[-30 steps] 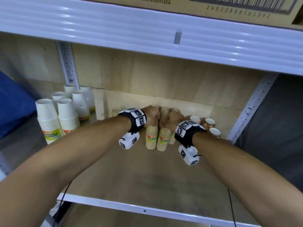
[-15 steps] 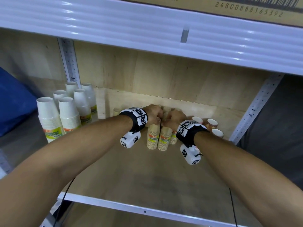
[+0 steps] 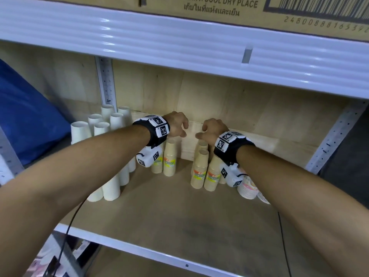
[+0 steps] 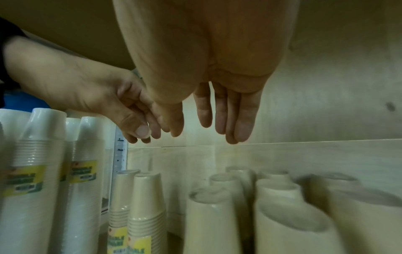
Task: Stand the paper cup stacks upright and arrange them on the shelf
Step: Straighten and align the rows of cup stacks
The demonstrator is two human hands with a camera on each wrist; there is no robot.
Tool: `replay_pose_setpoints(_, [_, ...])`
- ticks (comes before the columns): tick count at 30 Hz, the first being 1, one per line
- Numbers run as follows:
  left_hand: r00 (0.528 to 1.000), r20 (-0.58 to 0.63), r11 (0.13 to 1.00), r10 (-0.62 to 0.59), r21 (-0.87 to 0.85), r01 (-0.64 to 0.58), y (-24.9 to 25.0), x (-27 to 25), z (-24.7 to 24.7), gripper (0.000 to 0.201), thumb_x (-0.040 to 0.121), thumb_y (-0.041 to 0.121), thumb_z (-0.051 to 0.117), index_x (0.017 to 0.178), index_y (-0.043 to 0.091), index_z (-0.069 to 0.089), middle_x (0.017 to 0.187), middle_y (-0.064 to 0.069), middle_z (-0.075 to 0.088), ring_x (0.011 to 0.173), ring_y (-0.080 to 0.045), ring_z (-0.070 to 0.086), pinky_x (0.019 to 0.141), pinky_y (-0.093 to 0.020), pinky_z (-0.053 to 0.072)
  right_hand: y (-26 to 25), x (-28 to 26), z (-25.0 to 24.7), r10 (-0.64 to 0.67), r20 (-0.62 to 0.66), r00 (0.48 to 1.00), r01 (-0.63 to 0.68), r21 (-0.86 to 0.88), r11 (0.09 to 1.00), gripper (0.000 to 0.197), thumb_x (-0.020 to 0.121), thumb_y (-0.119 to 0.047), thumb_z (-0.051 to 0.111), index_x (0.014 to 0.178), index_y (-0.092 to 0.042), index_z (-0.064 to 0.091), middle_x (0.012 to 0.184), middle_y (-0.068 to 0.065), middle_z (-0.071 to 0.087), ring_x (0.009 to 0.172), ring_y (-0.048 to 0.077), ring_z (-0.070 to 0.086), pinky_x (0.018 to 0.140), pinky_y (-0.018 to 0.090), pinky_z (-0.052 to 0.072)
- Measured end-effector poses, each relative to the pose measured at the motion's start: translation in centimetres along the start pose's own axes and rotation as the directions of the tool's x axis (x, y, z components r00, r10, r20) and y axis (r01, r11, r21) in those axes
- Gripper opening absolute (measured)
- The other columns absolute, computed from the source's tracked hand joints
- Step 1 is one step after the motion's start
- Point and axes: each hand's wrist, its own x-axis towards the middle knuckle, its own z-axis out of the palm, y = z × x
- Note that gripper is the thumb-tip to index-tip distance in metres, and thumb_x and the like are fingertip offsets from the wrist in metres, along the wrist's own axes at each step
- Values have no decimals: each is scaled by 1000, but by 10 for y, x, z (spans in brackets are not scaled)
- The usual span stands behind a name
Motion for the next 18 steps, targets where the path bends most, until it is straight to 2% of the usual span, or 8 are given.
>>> replay_pose_setpoints(3, [999, -12, 999, -47, 24, 47, -18, -4, -5, 38, 86, 36, 69, 121, 23, 61, 122, -4, 54, 107, -21, 54, 83, -27, 42, -18, 6, 9, -49, 6, 999, 49, 9, 999, 45, 80, -40, 71, 114, -10, 63, 120, 9, 58, 108, 26, 57, 80, 26, 42])
replay_pose_setpoints(6, [992, 1, 990, -128, 54, 128, -33, -8, -4, 41, 87, 36, 66, 125, 21, 59, 128, -4, 51, 113, -24, 54, 86, -28, 44, -35, 13, 24, -72, 32, 997, 71, 40, 997, 45, 80, -39, 71, 115, -12, 62, 120, 11, 56, 108, 28, 57, 79, 25, 41])
replay_pose_setpoints(9, [981, 50, 980, -185, 76, 181, -43, -8, 2, 45, 91, 32, 63, 132, 17, 55, 137, -6, 49, 119, -26, 53, 94, -32, 47, -47, 19, 40, -101, 68, 993, 97, 59, 993, 48, 77, -44, 73, 113, -16, 61, 120, 10, 57, 106, 28, 57, 82, 27, 44])
replay_pose_setpoints(11, [976, 74, 976, -205, 82, 199, -47, -9, 7, 48, 93, 27, 60, 139, 15, 49, 142, -6, 45, 125, -26, 49, 96, -32, 44, -52, 24, 51, -124, 106, 987, 118, 63, 991, 53, 76, -47, 73, 117, -16, 60, 121, 9, 57, 107, 28, 58, 83, 28, 45])
replay_pose_setpoints(14, [974, 77, 974, -213, 96, 205, -50, -11, 13, 53, 96, 24, 56, 145, 15, 41, 147, -7, 40, 131, -25, 44, 99, -31, 40, -59, 31, 65, -151, 140, 978, 146, 49, 988, 55, 80, -42, 70, 127, -16, 56, 127, 10, 56, 112, 28, 57, 85, 27, 45])
replay_pose_setpoints(16, [975, 78, 974, -206, 109, 197, -49, -11, 19, 53, 97, 22, 55, 146, 12, 39, 148, -8, 40, 132, -26, 44, 100, -32, 40, -63, 36, 72, -161, 156, 975, 158, 33, 987, 56, 81, -38, 69, 130, -15, 55, 130, 11, 57, 114, 29, 57, 87, 28, 47])
replay_pose_setpoints(18, [977, 88, 976, -192, 118, 181, -48, -10, 26, 47, 98, 21, 53, 143, 8, 43, 144, -11, 45, 128, -28, 48, 96, -32, 42, -68, 40, 79, -165, 181, 969, 164, 19, 986, 58, 82, -36, 69, 133, -15, 53, 131, 11, 57, 115, 30, 58, 90, 30, 49])
